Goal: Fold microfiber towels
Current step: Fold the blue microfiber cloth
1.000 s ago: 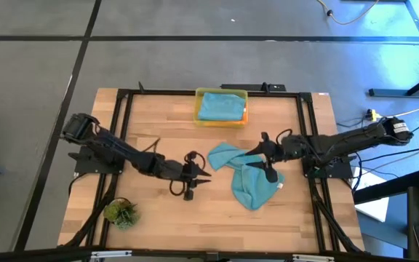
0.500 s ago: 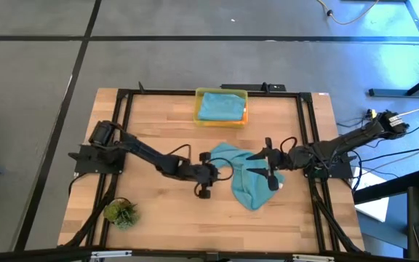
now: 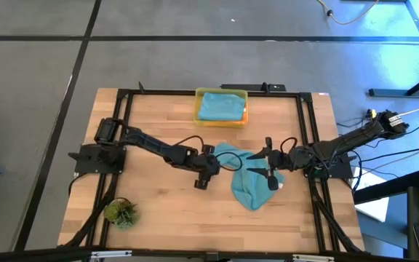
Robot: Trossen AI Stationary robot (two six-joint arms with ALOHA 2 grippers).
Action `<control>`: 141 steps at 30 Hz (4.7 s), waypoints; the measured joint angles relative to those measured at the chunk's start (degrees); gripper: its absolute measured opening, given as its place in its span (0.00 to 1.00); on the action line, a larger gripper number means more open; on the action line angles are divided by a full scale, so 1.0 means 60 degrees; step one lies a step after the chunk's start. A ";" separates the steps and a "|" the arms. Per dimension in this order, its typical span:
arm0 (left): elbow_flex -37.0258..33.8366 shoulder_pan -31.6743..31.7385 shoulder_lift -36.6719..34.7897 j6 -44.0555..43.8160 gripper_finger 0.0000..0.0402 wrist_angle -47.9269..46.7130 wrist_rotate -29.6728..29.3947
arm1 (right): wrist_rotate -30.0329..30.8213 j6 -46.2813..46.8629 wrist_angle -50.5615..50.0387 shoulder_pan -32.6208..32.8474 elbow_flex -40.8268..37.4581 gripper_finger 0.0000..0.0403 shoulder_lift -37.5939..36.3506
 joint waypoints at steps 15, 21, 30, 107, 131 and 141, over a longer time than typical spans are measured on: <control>0.0339 -0.0193 0.1031 0.3747 0.52 0.0102 -0.1628 | 0.0014 0.0230 0.0020 -0.0003 0.0007 0.47 0.0004; 0.0343 -0.0189 0.1197 0.4450 0.38 0.0224 -0.1774 | 0.0011 0.0236 -0.0011 -0.0003 0.0007 0.47 0.0004; 0.0288 -0.0222 0.1264 0.4169 0.04 0.0158 -0.1982 | 0.0007 0.0234 -0.0035 -0.0003 0.0007 0.47 0.0007; 0.0278 -0.1085 -0.3103 0.3152 0.00 -0.0880 -0.4921 | -0.5507 0.4977 -0.6761 -0.4167 -0.1300 0.16 -0.0379; 0.0281 -0.1082 -0.4510 0.4047 0.00 -0.1014 -0.6434 | -0.2735 0.2529 -0.9187 -0.4160 0.3553 0.00 -0.0499; 0.0283 -0.0973 -0.6284 0.5296 0.00 -0.0199 -0.7655 | -0.1227 0.1327 -1.0566 -0.4163 0.6797 0.00 -0.0499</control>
